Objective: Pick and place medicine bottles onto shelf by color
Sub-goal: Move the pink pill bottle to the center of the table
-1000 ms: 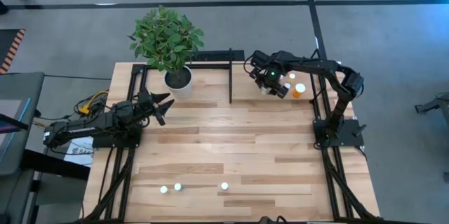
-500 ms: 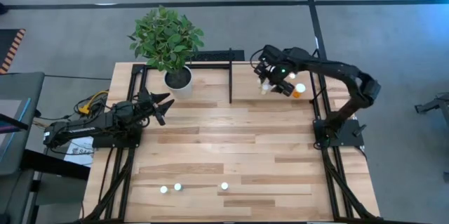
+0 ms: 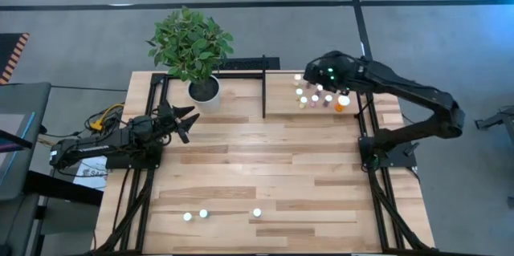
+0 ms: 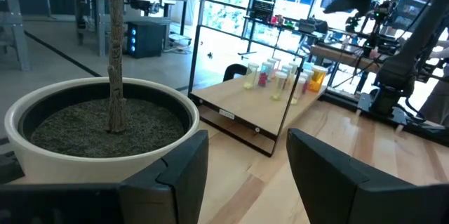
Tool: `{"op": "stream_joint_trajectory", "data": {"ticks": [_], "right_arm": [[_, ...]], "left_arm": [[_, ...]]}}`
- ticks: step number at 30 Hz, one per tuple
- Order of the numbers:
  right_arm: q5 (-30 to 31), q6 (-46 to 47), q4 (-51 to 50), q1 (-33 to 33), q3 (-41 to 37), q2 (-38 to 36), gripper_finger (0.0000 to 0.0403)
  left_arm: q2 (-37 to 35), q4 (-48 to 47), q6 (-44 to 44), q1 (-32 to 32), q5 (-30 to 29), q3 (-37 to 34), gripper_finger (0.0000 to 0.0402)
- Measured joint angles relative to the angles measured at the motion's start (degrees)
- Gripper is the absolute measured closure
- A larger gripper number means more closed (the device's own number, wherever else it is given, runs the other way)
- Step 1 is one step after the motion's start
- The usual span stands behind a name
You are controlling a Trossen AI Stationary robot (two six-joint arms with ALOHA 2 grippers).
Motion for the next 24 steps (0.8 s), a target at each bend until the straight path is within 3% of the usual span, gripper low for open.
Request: {"op": "stream_joint_trajectory", "data": {"ticks": [4,12,24], "right_arm": [[-0.95,-6.68,6.4,-0.41,-5.81,-6.92,0.0148],[-15.4,-9.94,19.01,-3.51,-25.18,-25.68,0.0166],[-17.69,-21.69,35.72,5.4,-44.29,-45.11,0.0169]], "left_arm": [[0.02,0.0,0.0,0.0,0.0,0.02,0.022],[0.0,0.0,0.02,0.0,0.0,0.02,0.022],[0.01,0.0,0.01,0.0,-0.01,0.02,0.022]]}}
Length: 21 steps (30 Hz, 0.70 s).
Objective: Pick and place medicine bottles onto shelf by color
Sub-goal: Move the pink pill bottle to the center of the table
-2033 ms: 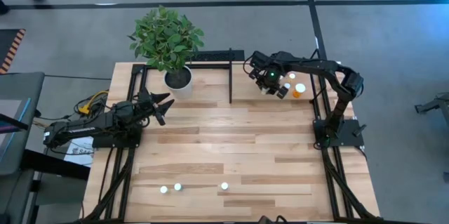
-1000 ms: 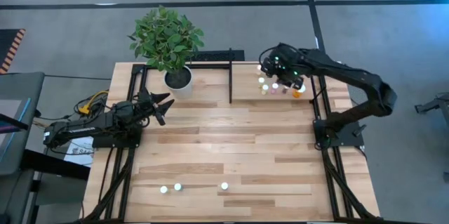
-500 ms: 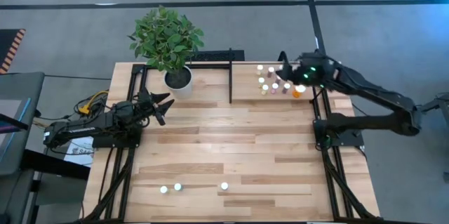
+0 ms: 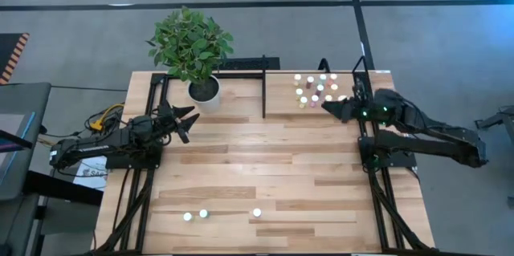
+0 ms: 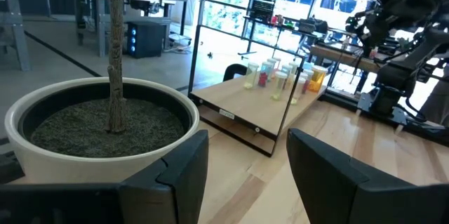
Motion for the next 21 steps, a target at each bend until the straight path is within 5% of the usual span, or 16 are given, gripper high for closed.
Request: {"op": "stream_joint_trajectory", "data": {"ticks": [12,21], "right_arm": [[0.68,-2.58,4.69,2.64,-12.75,-23.8,0.0169],[1.06,-2.61,0.21,2.94,-14.23,-24.72,0.0169]], "left_arm": [[0.0,-0.01,0.01,-0.01,0.0,-0.01,0.022],[0.01,0.0,-0.01,-0.01,0.05,0.0,0.022]]}}
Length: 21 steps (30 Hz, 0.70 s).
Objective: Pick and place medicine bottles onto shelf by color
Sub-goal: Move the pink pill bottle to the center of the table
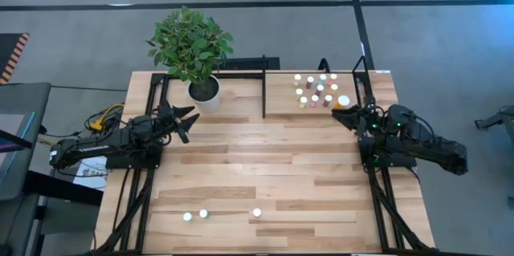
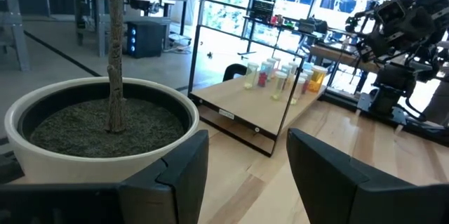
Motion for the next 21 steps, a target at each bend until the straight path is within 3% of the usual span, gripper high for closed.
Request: {"op": "stream_joint_trajectory", "data": {"ticks": [8,21], "right_arm": [[0.67,0.81,-5.68,0.01,-0.05,-0.04,0.0169],[0.67,3.98,4.09,0.01,-8.01,-0.04,0.0169]], "left_arm": [[0.0,0.0,0.0,0.01,0.0,0.0,0.022],[0.0,-0.02,0.0,0.01,-0.02,0.0,0.022]]}}
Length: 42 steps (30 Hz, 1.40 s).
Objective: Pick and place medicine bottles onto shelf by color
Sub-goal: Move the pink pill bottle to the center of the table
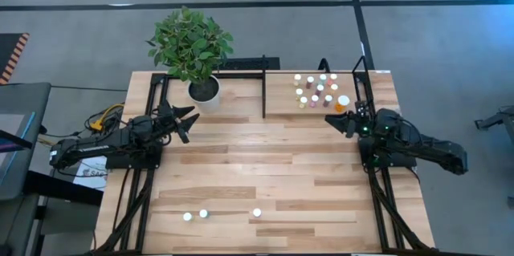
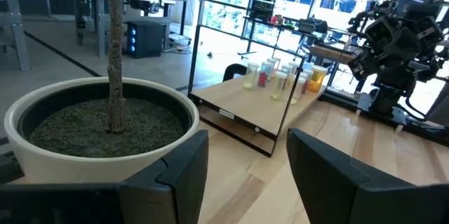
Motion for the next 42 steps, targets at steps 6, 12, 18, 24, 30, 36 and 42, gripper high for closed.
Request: {"op": "stream_joint_trajectory", "data": {"ticks": [6,12,18,24,30,36,42], "right_arm": [[-0.08,4.14,3.6,0.0,-3.18,-0.1,0.0169],[-0.04,4.33,3.37,-0.22,-3.18,0.01,0.0168],[-0.02,4.5,3.18,-0.2,-3.2,0.0,0.0168],[0.0,4.5,3.02,-0.2,-3.24,0.0,0.0168],[0.0,4.5,2.91,-0.2,-3.27,0.0,0.0168],[0.02,4.52,2.85,-0.2,-3.29,0.0,0.0168],[0.02,4.52,2.84,-0.2,-3.35,0.0,0.0168]], "left_arm": [[-0.02,0.0,0.0,0.0,0.0,0.0,0.022],[-0.02,0.0,0.0,-0.02,0.0,0.0,0.022],[-0.02,0.01,0.01,0.0,0.0,0.0,0.022],[-0.02,0.01,0.0,-0.01,-0.02,0.0,0.022],[-0.02,0.02,0.0,0.0,-0.02,0.0,0.022],[-0.02,0.02,9.85,-0.02,-0.52,0.0,0.022],[-0.02,0.03,17.96,0.0,-0.52,0.0,0.022]]}}
